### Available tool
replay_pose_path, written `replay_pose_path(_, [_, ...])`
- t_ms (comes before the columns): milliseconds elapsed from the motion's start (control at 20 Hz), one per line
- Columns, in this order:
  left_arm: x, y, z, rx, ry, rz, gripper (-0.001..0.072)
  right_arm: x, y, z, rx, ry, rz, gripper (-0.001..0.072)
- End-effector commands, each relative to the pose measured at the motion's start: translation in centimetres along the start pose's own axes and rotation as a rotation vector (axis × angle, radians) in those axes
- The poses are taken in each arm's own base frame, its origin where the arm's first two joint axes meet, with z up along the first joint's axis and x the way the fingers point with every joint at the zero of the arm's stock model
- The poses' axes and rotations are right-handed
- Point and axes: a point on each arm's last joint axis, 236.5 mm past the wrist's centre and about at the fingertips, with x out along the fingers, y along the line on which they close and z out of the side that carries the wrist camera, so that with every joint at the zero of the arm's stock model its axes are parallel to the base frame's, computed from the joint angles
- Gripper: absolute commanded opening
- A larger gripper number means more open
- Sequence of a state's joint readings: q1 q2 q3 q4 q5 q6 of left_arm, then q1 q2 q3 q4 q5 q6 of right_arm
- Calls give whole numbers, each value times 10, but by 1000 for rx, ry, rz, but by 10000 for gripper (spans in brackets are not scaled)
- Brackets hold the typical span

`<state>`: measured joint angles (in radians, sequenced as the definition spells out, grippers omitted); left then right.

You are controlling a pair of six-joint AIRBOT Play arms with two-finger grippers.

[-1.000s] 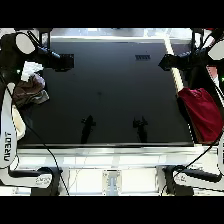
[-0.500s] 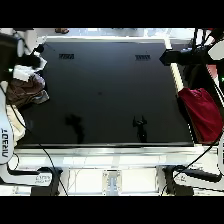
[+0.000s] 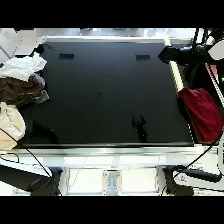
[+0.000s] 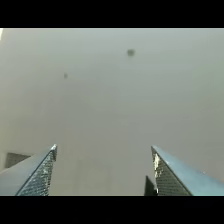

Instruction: Fold the shirts.

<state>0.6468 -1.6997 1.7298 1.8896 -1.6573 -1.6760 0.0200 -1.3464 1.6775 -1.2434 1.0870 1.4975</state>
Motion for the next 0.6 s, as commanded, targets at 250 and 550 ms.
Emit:
replay_pose_path(250, [100, 7, -33, 91, 140, -98, 644, -1, 17, -14, 67, 62, 68, 671])
replay_pose_path(550, [105, 20, -19, 128, 79, -40, 134, -1, 22, -13, 78, 60, 92, 671])
